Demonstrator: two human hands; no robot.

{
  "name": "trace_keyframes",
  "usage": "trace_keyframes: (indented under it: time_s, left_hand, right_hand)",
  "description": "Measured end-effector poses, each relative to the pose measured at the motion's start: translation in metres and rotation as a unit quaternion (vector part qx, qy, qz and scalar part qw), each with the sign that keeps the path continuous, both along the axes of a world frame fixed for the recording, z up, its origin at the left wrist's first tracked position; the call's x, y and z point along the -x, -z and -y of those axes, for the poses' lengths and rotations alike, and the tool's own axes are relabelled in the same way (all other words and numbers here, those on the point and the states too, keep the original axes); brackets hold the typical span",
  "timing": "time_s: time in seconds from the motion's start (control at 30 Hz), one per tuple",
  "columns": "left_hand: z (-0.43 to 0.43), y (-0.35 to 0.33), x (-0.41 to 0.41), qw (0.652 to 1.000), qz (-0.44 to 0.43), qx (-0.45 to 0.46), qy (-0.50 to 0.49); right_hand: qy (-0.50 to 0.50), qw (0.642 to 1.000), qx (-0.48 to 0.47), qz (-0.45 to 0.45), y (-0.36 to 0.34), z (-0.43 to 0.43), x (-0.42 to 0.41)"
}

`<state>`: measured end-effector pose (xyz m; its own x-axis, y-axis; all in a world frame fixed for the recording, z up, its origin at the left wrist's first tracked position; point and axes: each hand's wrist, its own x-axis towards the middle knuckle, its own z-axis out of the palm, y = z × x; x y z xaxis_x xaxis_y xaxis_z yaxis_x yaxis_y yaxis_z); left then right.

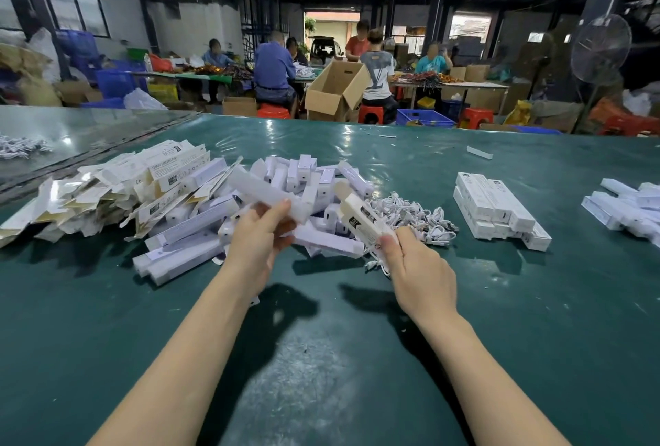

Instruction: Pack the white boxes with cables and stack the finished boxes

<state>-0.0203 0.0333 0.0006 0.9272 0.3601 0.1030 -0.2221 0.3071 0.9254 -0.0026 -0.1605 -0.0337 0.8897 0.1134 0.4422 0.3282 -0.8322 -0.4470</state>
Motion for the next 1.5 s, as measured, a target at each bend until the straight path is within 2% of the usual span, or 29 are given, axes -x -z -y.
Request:
trace_keyframes:
  time_s: [0.13,0.27,0.5,0.7,0.83,0.87,0.93,1.0,1.07,1.13,1.27,1.5]
  left_hand:
    - [0.005,0.009,0.0,0.996,0.017,0.064,0.059]
    - [0.008,0.013,0.0,0.996,0.018,0.041,0.075]
    - [0.003,0.015,-0.001,0.998,0.011,-0.037,0.043]
    - [0.006,0.013,-0.001,0.998,0.044,-0.002,0.048]
    - [0.005,0.006,0.001,0.996,0.077,0.023,-0.04]
    - [0.003,0.004,0.002,0.994,0.083,0.015,-0.069]
    - [-0.005,0.002,0.007,0.987,0.078,-0.084,-0.115]
    - [-0.013,0.0,0.013,0.973,0.057,-0.205,-0.085]
    - [-0.02,-0.001,0.016,0.965,0.032,-0.26,-0.009]
    - [-0.026,-0.003,0.018,0.959,0.011,-0.281,0.044]
    - [-0.038,-0.004,0.02,0.959,0.012,-0.261,0.107]
    - [-0.036,-0.001,0.017,0.959,-0.009,-0.263,0.109]
  right_hand:
    - [-0.015,0.998,0.057,-0.007,0.0,0.0,-0.001]
    - [-0.036,0.997,0.07,-0.021,0.0,0.001,-0.003]
    - [-0.054,0.998,0.029,0.004,0.0,0.005,-0.002]
    - [-0.073,0.997,0.026,0.002,0.0,0.004,-0.002]
    - [-0.069,0.998,0.002,0.007,-0.002,0.005,-0.001]
    - [-0.068,0.998,-0.004,0.005,-0.002,0.005,-0.001]
    - [-0.064,0.998,-0.006,0.003,-0.003,0.006,-0.001]
    - [-0.056,0.998,-0.013,0.005,-0.002,0.006,0.0]
    - [-0.046,0.998,-0.03,0.013,-0.002,0.007,0.0]
    - [-0.038,0.998,-0.045,0.023,-0.003,0.008,-0.001]
    - [-0.036,0.997,-0.06,0.026,-0.003,0.011,-0.004]
    - [-0.078,0.996,-0.043,-0.001,-0.003,0.013,-0.006]
